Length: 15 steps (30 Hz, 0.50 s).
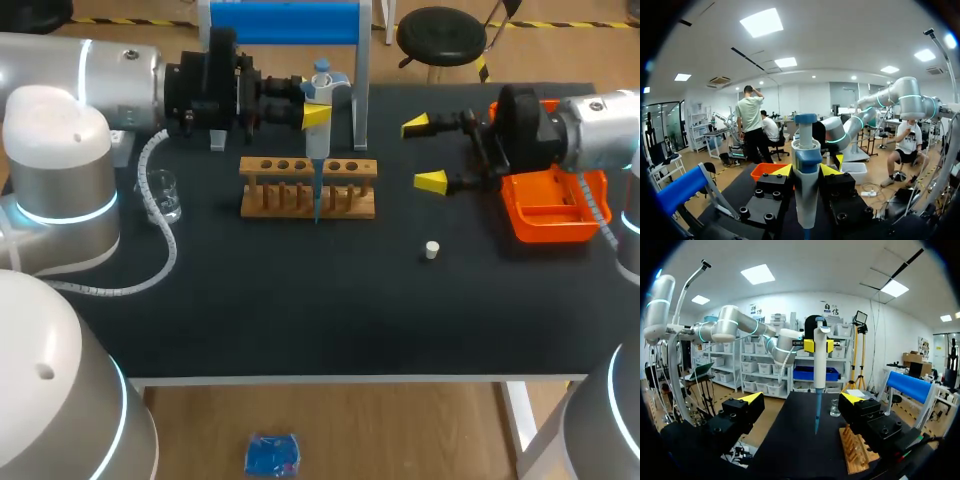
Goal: Invert the test tube, pick up the pipette, mount the tip to pipette, aspirate from beaker and dispense into the tube, eject the tip, return the pipette, and cap with the stopper.
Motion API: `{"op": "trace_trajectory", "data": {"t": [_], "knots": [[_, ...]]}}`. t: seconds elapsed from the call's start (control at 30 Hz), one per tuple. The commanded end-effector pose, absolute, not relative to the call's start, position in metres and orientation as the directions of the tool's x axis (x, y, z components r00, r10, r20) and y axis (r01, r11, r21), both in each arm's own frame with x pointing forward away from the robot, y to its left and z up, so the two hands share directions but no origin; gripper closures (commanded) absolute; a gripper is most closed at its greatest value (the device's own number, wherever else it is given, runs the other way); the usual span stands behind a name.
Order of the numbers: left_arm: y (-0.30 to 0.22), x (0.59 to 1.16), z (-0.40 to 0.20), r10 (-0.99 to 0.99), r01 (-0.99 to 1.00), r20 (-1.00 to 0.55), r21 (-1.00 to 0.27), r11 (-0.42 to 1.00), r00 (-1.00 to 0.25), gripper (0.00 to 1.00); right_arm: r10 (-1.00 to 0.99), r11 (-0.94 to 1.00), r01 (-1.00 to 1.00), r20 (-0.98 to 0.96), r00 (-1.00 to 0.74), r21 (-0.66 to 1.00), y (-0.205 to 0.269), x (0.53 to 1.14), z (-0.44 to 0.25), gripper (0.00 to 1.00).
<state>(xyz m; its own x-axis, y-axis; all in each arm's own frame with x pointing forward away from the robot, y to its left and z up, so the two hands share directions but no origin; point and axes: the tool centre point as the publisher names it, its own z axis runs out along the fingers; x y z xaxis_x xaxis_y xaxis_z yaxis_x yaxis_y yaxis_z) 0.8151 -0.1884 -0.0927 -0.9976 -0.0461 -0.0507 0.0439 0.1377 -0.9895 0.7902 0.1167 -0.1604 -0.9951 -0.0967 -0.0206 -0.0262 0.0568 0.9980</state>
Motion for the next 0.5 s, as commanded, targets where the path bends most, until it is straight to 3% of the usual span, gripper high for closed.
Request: {"op": "trace_trajectory", "data": {"t": [0.03, 0.5], "knots": [[-0.190, 0.815, -0.093, -0.049, 0.046, -0.053, -0.990, 0.134, -0.997, 1.00, -0.087, 0.074, 0.005, 0.011, -0.996, 0.997, 0.136, 0.794, -0.153, 0.00], [-0.190, 0.815, -0.093, -0.049, 0.046, -0.053, -0.990, 0.134, -0.997, 1.00, -0.047, 0.066, 0.019, 0.022, -0.999, 0.998, 0.180, 0.790, -0.145, 0.00]]}}
